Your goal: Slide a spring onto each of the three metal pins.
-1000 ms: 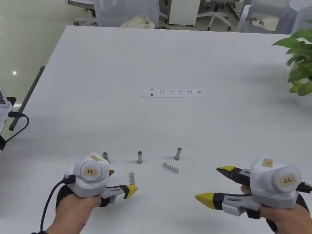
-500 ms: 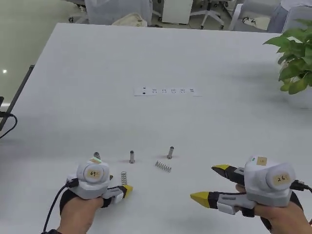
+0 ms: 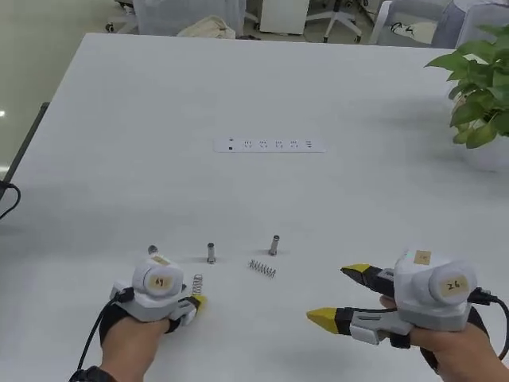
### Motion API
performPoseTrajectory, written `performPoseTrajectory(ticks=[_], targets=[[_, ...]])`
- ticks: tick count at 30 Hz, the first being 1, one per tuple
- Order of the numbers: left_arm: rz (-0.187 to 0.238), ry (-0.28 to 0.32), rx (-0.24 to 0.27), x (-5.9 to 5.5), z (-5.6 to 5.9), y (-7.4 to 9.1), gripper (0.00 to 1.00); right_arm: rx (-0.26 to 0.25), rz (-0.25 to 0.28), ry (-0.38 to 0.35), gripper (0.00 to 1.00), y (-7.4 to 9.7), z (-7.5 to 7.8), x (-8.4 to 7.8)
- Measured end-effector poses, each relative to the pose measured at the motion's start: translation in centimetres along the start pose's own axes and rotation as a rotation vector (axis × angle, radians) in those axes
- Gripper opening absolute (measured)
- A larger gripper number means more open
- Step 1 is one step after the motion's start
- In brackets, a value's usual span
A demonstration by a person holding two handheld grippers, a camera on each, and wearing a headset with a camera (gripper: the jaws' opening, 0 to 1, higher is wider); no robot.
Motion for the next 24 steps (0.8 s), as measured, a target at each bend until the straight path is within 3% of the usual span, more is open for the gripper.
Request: performPoseTrajectory(ticks=[6,10,13,19,24], targets=[[-0.028,-0.08,0.015,-0.2,-0.5,0.2,0.03,0.002,-0.002,0.001,0.62,0.0,0.0,-0.1],[-0.04,-0.096,0.004,-0.3,-0.5,0.3,0.03,0.003,-0.003,-0.002,0.62,0.0,0.0,-0.2],[-0.048,-0.072,-0.004,-0.3,-0.5,0.4,0.03,0.009,-0.004,-0.002,0.63,0.0,-0.1,-0.3],[-0.057,-0.079,-0.022,-0.7,-0.2,1.0,0.03,0.014,0.002,0.0,0.63,0.0,-0.2,-0.1],[-0.028,-0.075,-0.03,-0.4,0.5,1.9,0.02,0.019,0.004,-0.004,0.63,0.0,-0.2,-0.1]])
Point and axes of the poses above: the centre of the closed fingertips' face, and the gripper's own axes: y roughly backward along the fingers, z roughly to its right, x roughly out of its top, the point moved 2 cm from there along y, roughly backward along the fingers, and after that the axes turned 14 degrees about -x, right-handed, at the moved point
